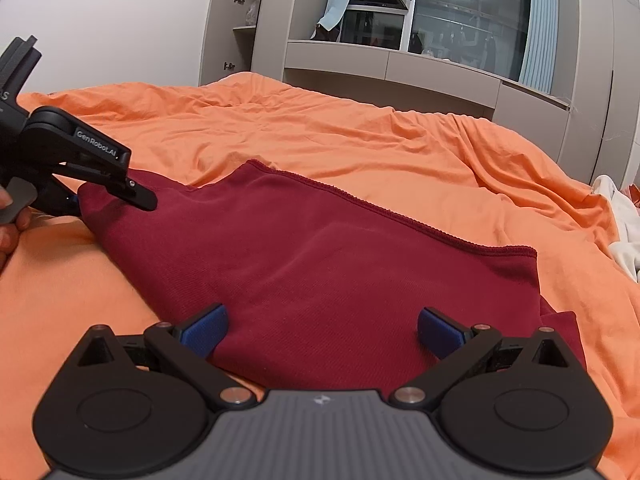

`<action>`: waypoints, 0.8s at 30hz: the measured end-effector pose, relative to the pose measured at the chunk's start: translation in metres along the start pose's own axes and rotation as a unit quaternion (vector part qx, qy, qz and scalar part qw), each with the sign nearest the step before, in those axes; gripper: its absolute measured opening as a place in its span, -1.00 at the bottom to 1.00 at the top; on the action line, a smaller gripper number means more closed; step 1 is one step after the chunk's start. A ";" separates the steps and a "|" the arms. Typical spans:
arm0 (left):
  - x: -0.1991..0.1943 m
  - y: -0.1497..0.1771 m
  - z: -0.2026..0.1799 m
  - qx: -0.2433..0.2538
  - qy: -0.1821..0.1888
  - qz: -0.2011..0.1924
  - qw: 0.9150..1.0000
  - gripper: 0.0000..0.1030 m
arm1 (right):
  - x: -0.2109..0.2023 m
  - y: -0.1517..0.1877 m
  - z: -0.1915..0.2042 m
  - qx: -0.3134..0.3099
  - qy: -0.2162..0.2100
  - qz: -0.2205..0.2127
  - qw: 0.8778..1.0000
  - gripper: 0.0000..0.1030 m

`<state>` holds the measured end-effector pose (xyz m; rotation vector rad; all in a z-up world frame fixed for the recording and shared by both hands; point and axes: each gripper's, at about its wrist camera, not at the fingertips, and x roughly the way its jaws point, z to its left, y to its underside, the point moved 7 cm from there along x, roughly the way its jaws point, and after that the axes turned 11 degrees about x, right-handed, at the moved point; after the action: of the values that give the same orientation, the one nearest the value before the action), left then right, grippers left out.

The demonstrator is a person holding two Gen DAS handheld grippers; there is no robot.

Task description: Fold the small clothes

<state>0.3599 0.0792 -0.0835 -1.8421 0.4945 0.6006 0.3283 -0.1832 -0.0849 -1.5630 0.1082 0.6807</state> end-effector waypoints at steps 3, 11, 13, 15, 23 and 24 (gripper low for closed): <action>0.001 -0.001 0.003 -0.015 -0.003 -0.002 1.000 -0.14 | 0.000 0.000 0.000 0.000 0.000 0.000 1.000 1.00; -0.003 -0.011 -0.009 0.023 -0.016 -0.021 0.999 -0.58 | -0.004 -0.007 -0.003 0.003 -0.001 -0.003 1.000 1.00; -0.007 -0.017 -0.018 0.051 -0.018 -0.033 0.998 -0.60 | -0.007 -0.011 -0.006 0.010 -0.005 0.002 1.000 1.00; -0.010 -0.022 -0.025 0.066 -0.011 -0.045 0.997 -0.62 | -0.013 -0.018 -0.013 0.022 -0.005 0.004 1.000 1.00; -0.019 -0.046 -0.075 0.156 0.024 -0.081 0.984 -0.67 | -0.052 -0.065 -0.093 0.099 0.042 -0.038 0.993 1.00; -0.022 -0.048 -0.088 0.178 0.030 -0.086 0.980 -0.67 | -0.057 -0.069 -0.108 0.113 0.051 -0.042 0.991 1.00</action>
<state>0.3861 0.0132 -0.0099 -1.5451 0.4447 0.3152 0.3516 -0.2940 -0.0017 -1.3756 0.1885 0.5049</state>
